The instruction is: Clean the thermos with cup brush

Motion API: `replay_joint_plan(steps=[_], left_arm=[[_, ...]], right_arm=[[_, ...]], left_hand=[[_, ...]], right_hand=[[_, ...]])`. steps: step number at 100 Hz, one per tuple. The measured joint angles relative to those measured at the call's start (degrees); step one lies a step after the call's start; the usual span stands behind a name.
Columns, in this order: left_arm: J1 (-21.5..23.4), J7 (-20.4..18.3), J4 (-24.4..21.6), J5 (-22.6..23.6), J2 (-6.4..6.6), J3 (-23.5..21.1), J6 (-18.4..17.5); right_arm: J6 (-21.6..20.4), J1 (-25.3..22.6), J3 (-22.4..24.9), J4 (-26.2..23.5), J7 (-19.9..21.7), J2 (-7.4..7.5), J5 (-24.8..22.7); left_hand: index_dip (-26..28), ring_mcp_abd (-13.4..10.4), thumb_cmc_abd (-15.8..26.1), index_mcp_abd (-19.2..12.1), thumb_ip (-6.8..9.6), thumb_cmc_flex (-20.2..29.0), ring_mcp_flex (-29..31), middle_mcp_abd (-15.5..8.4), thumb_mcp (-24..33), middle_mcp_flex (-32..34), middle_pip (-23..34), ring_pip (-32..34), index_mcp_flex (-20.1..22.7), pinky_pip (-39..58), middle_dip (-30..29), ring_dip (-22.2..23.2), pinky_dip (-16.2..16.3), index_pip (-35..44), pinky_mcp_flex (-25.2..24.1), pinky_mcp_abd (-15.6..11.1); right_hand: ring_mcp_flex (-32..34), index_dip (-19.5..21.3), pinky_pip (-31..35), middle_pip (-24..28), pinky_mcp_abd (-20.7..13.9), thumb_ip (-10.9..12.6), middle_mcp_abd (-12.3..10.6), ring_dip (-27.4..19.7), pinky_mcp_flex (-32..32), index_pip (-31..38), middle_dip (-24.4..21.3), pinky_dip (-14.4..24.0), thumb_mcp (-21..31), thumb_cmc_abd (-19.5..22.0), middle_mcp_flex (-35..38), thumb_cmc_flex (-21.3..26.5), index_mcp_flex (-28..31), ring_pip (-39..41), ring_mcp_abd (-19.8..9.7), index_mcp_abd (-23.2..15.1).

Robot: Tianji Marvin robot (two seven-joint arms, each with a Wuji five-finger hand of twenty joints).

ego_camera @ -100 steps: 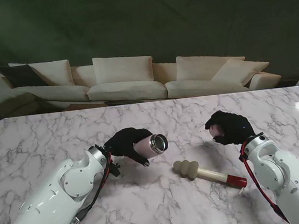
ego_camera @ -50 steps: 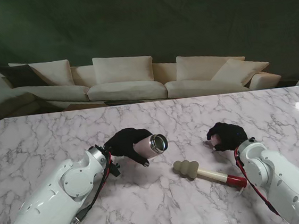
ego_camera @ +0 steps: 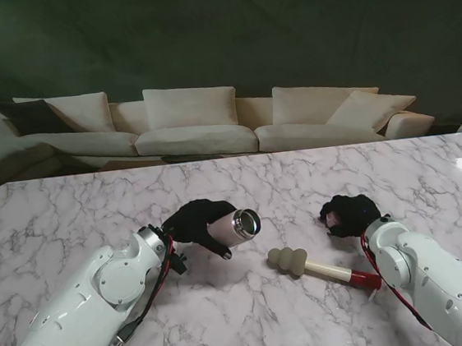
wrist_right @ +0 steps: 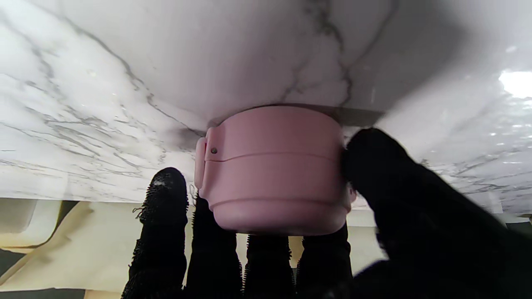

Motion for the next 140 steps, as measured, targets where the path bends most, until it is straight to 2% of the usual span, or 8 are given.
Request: replay_joint_plan(steps=[15,37,47,54,67,89,108,140], left_arm=[[-0.1,-0.6,-0.1,-0.1,0.06,0.0,0.1],[-0.4,-1.1,-0.2,-0.3,0.16,0.0,0.1],[-0.4,-1.1,-0.2,-0.3,0.16,0.0,0.2],[-0.4,-1.1,-0.3,-0.3,0.16,-0.2,0.4],[-0.2,-1.4,-0.6,-0.7,0.18,-0.6,0.7],[-0.2,-1.5,-0.6,-0.7,0.23,-0.9,0.6],[0.2,-1.4,-0.8,-0.5,0.23,-1.6,0.7],[0.6,-1.3,-1.2,0.3,0.35,-2.1,0.8]], right_arm=[[-0.9,-0.2,0.7,0.5,-0.7,0.00,0.4],[-3.5,-0.6,1.8,0.9,-3.6,-0.12,0.7],[-3.7,-2.5,4.8,-1.0,-5.4,-0.70,0.3],[-3.8,-6.9,10.5,-7.8,-3.0,-1.25,-0.6],[-5.8,-14.0,16.3,-19.3,-0.8,-1.13,-1.2],[-5.9,-23.9,21.1,-30.8,-1.6,-1.07,-5.1],[-5.2,-29.8,21.4,-33.4,-7.6,-1.35,-5.7],[-1.0,-33.9,19.0,-33.3,-9.7,-1.72,-5.8]], left_hand=[[0.0,0.0,0.0,0.0,0.00,0.0,0.0,0.0,0.0,0.0,0.0,0.0,0.0,0.0,-0.1,0.0,0.0,-0.1,0.0,0.0],[0.0,-0.1,0.1,0.0,0.00,0.0,0.0,0.0,0.0,0.0,0.0,0.0,0.0,0.0,-0.6,0.0,0.0,-0.2,0.0,-0.1],[0.0,-0.1,0.1,0.0,0.00,0.0,0.0,0.0,0.0,0.0,0.0,0.0,0.0,0.0,-0.6,0.0,0.0,-0.4,0.0,-0.2],[0.0,-0.2,0.2,0.0,0.00,0.0,0.0,0.0,0.0,0.0,0.0,0.0,0.0,0.0,-0.7,0.0,0.0,-0.4,0.0,-0.3],[0.0,-0.2,0.2,0.0,0.00,0.0,0.0,0.0,0.0,0.0,0.0,0.0,0.0,0.0,-0.8,0.0,0.0,-0.4,0.0,-0.3],[0.0,-0.3,0.2,0.0,0.00,0.0,0.0,0.0,0.0,0.0,0.0,0.0,0.0,0.0,-0.8,0.0,0.0,-0.4,0.0,-0.4],[0.0,-0.3,0.2,0.0,0.00,0.0,0.0,0.0,0.0,0.0,0.0,0.0,0.0,0.0,-1.1,0.0,0.0,-0.4,0.0,-0.4],[0.0,-0.3,0.2,0.0,0.00,0.0,0.0,0.0,0.0,0.0,0.0,0.0,0.0,0.0,-1.3,0.0,0.0,-0.4,0.0,-0.4]], right_hand=[[-4.5,1.7,-10.5,-5.2,1.6,1.0,-1.4,-7.6,-6.1,-4.8,-3.3,-7.2,-2.3,1.0,-3.7,-7.4,-5.6,-12.4,-0.9,0.1],[-8.4,-0.7,-16.3,-11.3,2.1,1.0,-4.0,-12.2,-9.7,-9.2,-5.6,-11.7,-8.6,0.9,-9.5,-13.1,-14.4,-18.9,-1.7,0.1],[-9.4,-1.3,-16.7,-11.3,2.1,1.0,1.6,-12.3,-10.3,-8.5,-5.9,-12.3,-11.0,2.5,-11.9,-14.5,-16.5,-19.3,-1.6,3.0],[-9.8,-1.9,-16.8,-10.5,2.7,1.2,3.1,-12.3,-10.7,-8.7,-5.9,-12.3,-12.5,4.1,-13.0,-15.8,-17.2,-19.3,-1.1,4.5],[-9.8,-1.9,-16.8,-9.7,3.0,1.2,3.6,-12.3,-10.9,-9.5,-5.8,-12.3,-15.8,5.0,-13.1,-15.8,-17.2,-19.3,-1.0,5.7],[-9.8,-1.9,-16.8,-9.7,2.9,1.6,4.5,-12.3,-10.8,-11.5,-5.8,-12.3,-19.2,6.0,-13.0,-15.6,-16.9,-19.3,0.0,7.0],[-9.5,-1.9,-16.8,-8.9,2.9,1.6,5.1,-12.3,-10.5,-12.2,-5.4,-12.3,-19.8,6.0,-12.2,-15.6,-14.2,-19.3,0.1,7.2],[-9.5,-0.9,-16.7,-8.2,3.0,1.6,5.2,-12.3,-10.5,-12.2,-5.2,-12.3,-21.0,6.0,-12.2,-14.6,-13.4,-19.3,0.2,7.2]])
